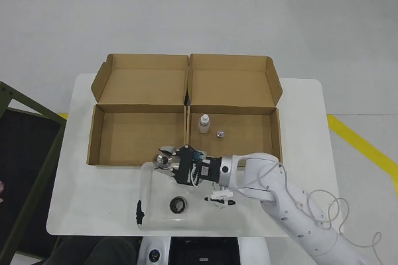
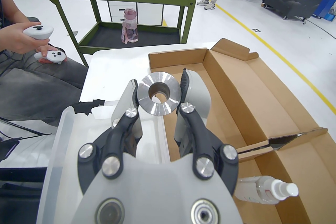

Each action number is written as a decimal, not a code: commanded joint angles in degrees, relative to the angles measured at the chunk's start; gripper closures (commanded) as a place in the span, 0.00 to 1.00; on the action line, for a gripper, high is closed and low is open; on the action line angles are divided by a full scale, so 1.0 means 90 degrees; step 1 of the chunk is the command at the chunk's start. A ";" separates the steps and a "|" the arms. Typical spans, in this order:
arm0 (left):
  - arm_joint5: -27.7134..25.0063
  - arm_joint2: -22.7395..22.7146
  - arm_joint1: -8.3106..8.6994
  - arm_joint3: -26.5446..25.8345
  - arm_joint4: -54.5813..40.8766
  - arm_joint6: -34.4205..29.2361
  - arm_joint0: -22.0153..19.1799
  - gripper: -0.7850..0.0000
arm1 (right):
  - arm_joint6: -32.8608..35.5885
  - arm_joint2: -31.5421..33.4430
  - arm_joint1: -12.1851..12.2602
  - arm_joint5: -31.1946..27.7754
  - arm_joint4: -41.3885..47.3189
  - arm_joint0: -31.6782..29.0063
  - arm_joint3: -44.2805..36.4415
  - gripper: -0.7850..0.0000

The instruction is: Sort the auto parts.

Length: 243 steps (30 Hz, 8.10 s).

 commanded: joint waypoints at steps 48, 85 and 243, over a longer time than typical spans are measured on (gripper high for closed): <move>0.0000 0.0000 0.0000 0.0000 0.0000 0.0000 0.0000 0.00 | 0.1446 -0.1555 -0.1266 0.1447 -0.0126 0.2711 0.3623 1.00; 0.0000 0.0000 0.0000 0.0000 0.0000 0.0000 0.0000 0.00 | 0.2131 -0.1875 -0.1937 0.1500 -0.0969 0.3180 0.4162 0.54; 0.0000 0.0000 0.0000 0.0000 0.0000 0.0000 0.0000 0.00 | 0.1233 -0.0180 -0.0463 -0.0152 -0.0193 0.0284 0.0222 1.00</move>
